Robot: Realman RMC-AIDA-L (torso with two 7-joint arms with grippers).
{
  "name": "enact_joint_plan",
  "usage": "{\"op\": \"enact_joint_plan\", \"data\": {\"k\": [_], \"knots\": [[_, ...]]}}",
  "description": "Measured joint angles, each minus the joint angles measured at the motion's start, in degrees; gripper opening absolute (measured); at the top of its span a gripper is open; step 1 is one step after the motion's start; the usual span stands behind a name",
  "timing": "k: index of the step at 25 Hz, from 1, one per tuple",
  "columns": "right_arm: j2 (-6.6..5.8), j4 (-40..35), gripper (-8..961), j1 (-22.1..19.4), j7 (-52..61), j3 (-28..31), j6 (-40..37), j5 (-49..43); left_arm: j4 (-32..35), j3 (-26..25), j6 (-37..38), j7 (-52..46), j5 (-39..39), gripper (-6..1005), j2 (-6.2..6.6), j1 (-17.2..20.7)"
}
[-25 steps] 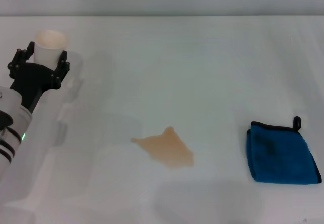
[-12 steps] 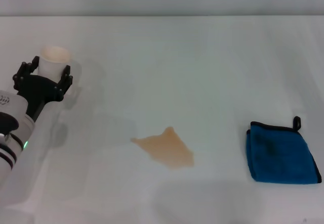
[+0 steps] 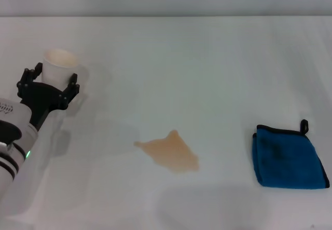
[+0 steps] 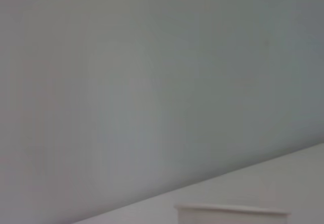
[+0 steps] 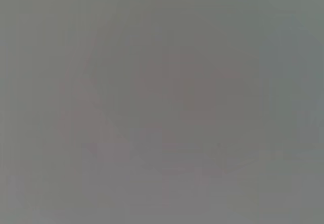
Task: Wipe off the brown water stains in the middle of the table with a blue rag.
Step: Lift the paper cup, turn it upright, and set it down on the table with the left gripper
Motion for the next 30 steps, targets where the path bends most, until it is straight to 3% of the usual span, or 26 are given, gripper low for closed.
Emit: {"op": "enact_joint_plan", "data": {"k": [18, 30], "knots": [[0.00, -0.12, 839, 0.06, 0.05, 0.26, -0.64, 0.11, 2.50, 0.62, -3.18, 0.41, 0.00, 845, -0.09, 5.04], [-0.08, -0.35, 838, -0.02, 0.05, 0.41, -0.60, 0.29, 3.97, 2.12, -3.15, -0.02, -0.28, 844, -0.16, 6.44]]}}
